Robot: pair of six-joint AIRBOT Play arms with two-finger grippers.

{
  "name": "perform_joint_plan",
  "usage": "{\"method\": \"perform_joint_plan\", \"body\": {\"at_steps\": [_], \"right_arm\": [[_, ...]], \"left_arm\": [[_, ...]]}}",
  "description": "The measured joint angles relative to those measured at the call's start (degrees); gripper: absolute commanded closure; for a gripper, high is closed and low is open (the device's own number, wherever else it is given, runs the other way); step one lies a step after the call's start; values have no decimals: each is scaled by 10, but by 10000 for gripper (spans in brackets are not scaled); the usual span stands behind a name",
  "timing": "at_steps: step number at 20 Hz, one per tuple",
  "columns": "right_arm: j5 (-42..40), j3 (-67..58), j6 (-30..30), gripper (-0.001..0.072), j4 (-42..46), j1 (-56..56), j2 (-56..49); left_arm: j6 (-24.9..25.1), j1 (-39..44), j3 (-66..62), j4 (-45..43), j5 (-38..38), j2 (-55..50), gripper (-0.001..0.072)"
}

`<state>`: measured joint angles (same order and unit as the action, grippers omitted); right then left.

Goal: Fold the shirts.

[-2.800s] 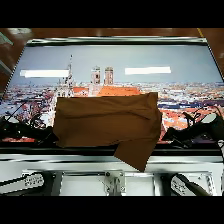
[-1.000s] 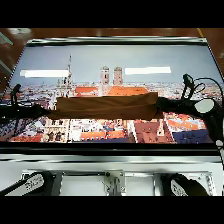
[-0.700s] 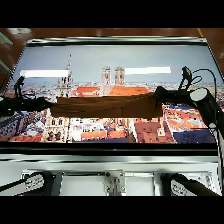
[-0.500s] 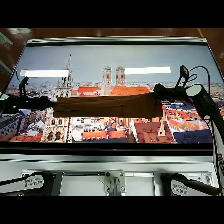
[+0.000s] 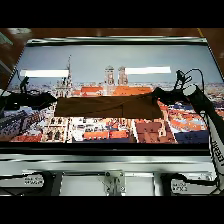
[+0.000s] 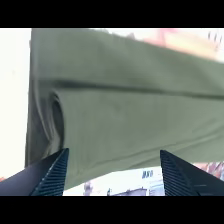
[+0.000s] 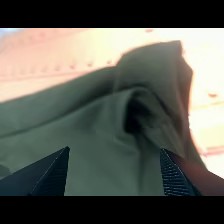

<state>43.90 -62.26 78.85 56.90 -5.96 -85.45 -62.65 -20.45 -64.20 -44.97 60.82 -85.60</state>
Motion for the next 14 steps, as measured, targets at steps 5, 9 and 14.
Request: {"method": "perform_joint_plan", "body": {"at_steps": [5, 9, 14], "right_arm": [[100, -1, 18, 13, 40, -47, -20], [99, -1, 20, 14, 8, -49, -48], [75, -3, 21, 95, -54, -22, -92]], "left_arm": [[-24, -8, -58, 0, 54, 1, 37], [-32, -1, -85, 6, 88, 16, 38], [-36, 10, -96, 11, 99, 33, 47]]}}
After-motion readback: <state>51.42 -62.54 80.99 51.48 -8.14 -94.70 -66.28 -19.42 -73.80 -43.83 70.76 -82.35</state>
